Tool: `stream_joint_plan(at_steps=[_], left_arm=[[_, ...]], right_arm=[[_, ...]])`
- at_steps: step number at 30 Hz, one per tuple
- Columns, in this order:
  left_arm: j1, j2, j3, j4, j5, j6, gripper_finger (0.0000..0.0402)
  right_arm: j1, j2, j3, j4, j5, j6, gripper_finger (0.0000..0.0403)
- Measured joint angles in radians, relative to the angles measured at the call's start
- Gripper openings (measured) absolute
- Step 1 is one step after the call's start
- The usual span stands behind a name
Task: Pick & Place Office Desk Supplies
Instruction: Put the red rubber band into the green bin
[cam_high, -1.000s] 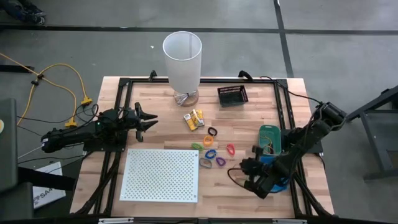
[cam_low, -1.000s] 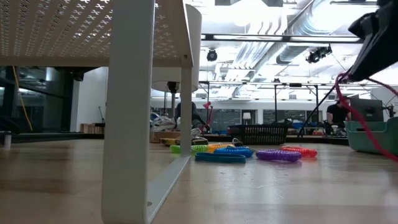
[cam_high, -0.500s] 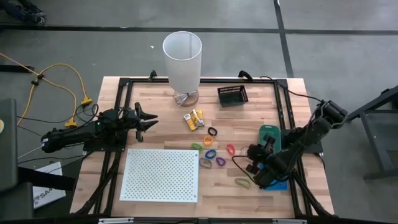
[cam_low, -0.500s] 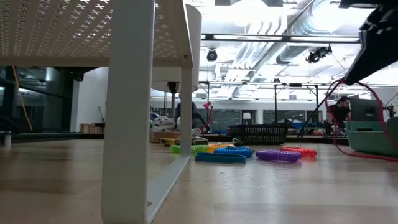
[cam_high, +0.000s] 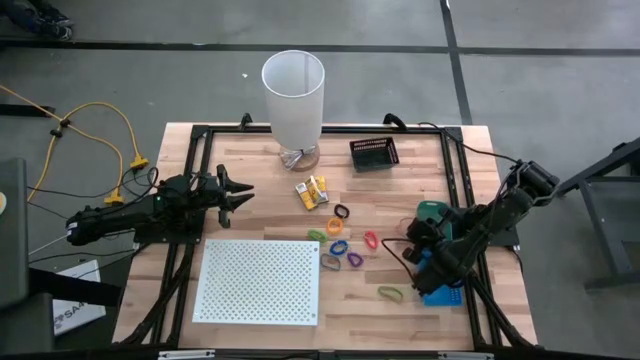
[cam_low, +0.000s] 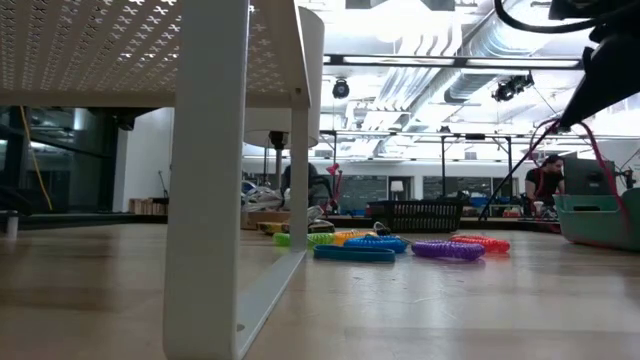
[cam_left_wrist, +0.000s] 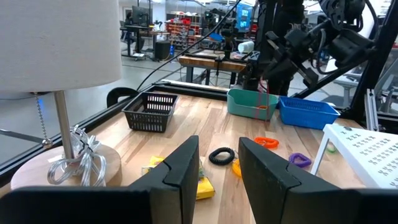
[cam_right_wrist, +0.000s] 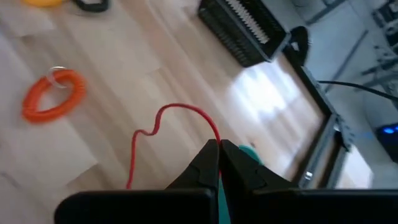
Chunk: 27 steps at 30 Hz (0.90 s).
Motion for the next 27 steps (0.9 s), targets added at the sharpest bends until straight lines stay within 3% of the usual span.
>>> stream_joint_plan(at_steps=[3,27], left_arm=[[0.000,0.000,0.000,0.000,0.000,0.000,0.0108],[0.000,0.000,0.000,0.003,0.000,0.000,0.0108]], right_arm=[[0.000,0.000,0.028,-0.065,0.001,0.050,0.0002],[-0.008,-0.183,0.054,-0.065,-0.041,-0.046,0.0002]])
